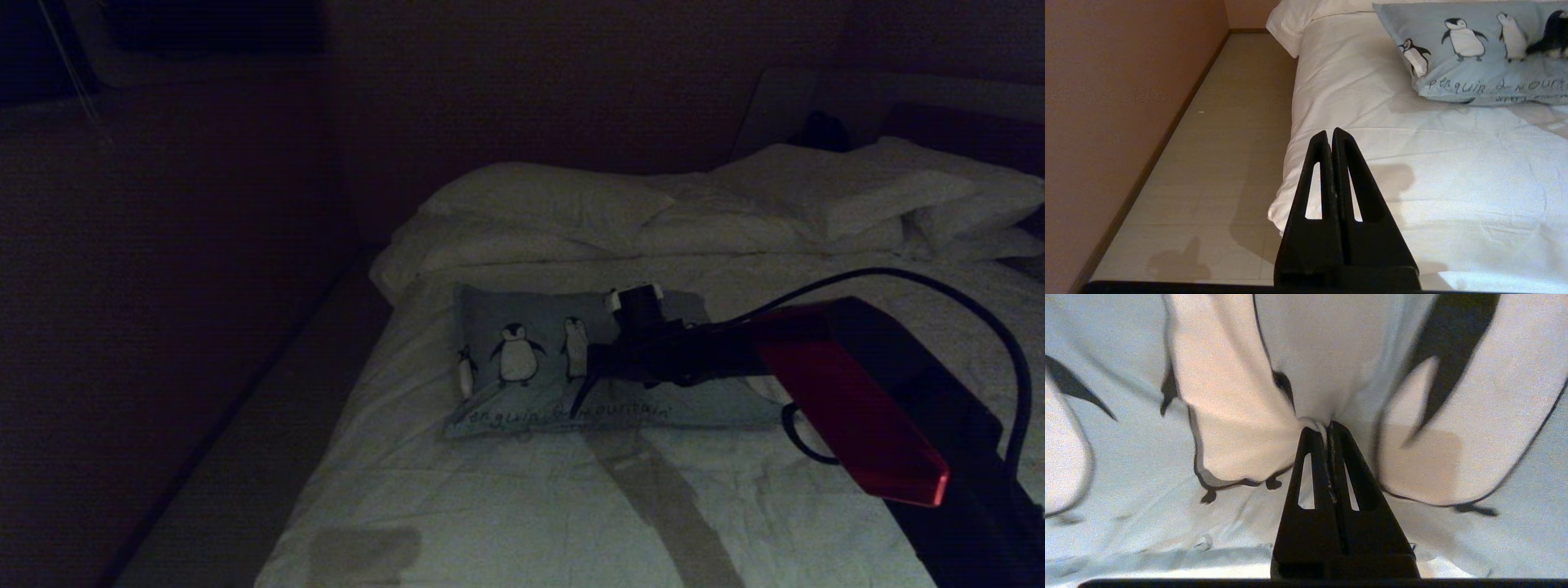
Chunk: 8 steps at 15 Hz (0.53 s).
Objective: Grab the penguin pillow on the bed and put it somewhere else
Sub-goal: Pick up the pillow
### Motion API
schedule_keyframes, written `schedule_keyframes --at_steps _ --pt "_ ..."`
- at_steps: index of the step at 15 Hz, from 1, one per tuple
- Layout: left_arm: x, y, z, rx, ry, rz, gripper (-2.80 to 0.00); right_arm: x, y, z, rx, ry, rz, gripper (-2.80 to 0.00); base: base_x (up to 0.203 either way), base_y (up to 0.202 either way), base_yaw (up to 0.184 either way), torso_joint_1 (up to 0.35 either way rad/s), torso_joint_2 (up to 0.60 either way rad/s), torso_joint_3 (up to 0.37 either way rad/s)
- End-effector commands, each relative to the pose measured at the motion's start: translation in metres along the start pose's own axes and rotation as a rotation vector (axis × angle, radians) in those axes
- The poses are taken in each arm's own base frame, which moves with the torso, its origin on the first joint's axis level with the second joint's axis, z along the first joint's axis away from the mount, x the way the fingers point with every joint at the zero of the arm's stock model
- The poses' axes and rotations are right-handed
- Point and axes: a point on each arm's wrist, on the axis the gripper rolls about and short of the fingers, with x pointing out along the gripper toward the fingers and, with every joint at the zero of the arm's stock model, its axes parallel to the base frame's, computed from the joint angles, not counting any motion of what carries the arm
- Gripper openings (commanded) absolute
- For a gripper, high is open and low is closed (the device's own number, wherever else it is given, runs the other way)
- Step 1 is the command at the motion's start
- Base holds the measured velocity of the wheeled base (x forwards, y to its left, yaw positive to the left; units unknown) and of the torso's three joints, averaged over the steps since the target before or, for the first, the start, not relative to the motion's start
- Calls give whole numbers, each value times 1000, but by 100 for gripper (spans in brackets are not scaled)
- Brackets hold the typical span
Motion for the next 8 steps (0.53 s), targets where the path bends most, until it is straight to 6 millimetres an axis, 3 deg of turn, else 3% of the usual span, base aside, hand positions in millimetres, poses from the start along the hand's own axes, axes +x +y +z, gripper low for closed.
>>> schedule_keyframes --at_steps 1,4,8 --pt "0 0 0 0 0 0 -280 -35 8 28 28 -59 27 -280 0 0 0 0 0 0" --pt "0 0 0 0 0 0 -280 -75 16 43 48 -75 52 -280 0 0 0 0 0 0" --pt "0 0 0 0 0 0 -280 -94 17 34 37 -37 53 -280 0 0 0 0 0 0"
